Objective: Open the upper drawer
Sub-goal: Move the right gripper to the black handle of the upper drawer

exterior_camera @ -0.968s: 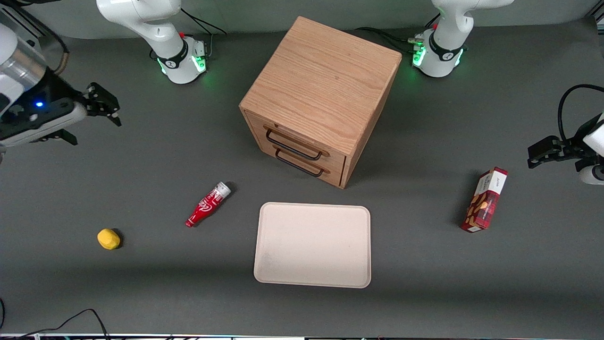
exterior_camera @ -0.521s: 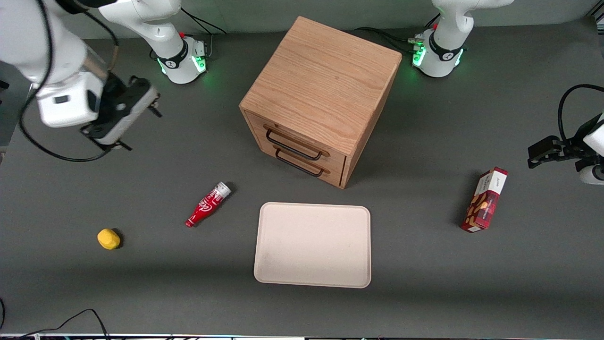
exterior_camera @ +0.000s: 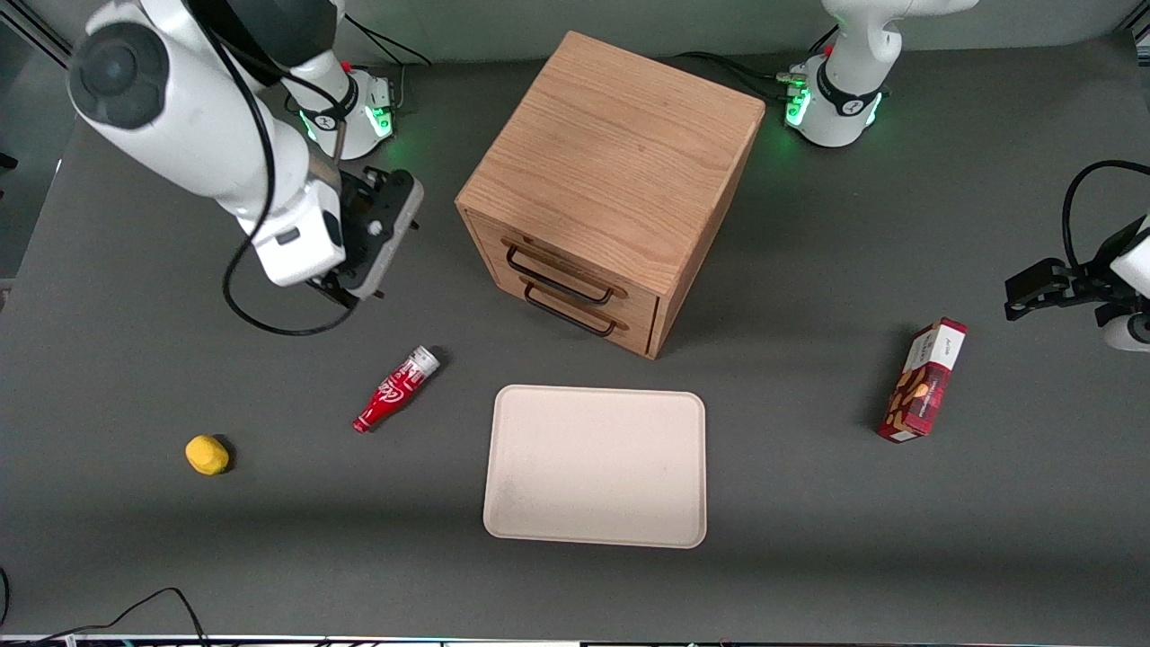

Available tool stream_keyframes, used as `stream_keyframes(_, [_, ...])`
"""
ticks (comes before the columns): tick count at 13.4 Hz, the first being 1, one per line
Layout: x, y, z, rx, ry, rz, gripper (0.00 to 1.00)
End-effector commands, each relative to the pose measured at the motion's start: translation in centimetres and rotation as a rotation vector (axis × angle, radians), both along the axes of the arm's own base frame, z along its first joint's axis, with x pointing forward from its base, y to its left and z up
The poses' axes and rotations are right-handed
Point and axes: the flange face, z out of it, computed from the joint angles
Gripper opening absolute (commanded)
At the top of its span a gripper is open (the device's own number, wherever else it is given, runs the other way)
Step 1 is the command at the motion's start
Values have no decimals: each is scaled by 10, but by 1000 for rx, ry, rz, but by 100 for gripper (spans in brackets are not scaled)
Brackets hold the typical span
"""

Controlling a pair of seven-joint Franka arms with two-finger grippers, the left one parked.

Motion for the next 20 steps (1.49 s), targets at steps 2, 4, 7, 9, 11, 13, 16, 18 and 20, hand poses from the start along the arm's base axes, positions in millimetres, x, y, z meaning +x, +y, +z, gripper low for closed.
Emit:
stream_keyframes(2, [19,36,-32,84,0,41,100])
stream_keyframes(4, [22,65,-60,128,12,69,100])
stream_keyframes(7, [22,88,-96,144,81,66,100])
stream_keyframes(9, [24,98,-108,172,88,44,100])
stream_keyframes(11, [20,113,-125,183,112,51,100])
stream_keyframes(13, [20,119,-136,188,124,33,100])
stream_keyframes(16, [15,127,-144,196,134,44,100])
stream_keyframes(18, [17,129,-151,202,135,39,100])
stream_keyframes(20, [12,139,-156,203,135,50,100])
